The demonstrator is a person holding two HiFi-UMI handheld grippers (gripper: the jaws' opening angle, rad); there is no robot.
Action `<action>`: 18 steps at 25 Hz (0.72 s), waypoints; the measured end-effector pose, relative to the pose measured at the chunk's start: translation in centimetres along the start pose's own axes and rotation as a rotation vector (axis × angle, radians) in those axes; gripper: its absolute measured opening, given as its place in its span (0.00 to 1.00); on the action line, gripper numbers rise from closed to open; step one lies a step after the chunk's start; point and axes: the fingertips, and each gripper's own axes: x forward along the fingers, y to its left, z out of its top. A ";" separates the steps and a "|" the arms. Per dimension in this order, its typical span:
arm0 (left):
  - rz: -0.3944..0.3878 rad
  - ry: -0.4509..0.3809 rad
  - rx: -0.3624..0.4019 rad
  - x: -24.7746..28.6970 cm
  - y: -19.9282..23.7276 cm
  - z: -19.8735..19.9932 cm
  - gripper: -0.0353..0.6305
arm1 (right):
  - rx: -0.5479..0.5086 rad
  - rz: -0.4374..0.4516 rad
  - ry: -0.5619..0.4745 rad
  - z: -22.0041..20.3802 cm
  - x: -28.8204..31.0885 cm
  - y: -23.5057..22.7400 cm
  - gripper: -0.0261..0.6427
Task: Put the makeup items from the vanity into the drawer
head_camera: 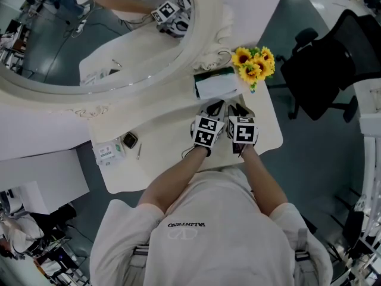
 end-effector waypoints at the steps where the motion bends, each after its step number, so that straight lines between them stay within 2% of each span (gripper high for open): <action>1: 0.001 0.000 0.000 0.0 0.0 0.0 0.06 | -0.001 0.001 -0.001 0.0 0.0 0.0 0.20; 9: 0.009 -0.001 -0.003 -0.4 0.4 -0.2 0.06 | -0.011 0.009 -0.014 0.2 0.1 0.5 0.21; 13: 0.010 -0.003 -0.007 -0.4 0.4 -0.3 0.06 | -0.023 0.026 -0.014 0.0 0.1 0.9 0.28; 18: 0.009 -0.010 -0.006 -0.8 0.2 -0.2 0.06 | -0.019 0.015 -0.026 -0.1 -0.4 0.9 0.27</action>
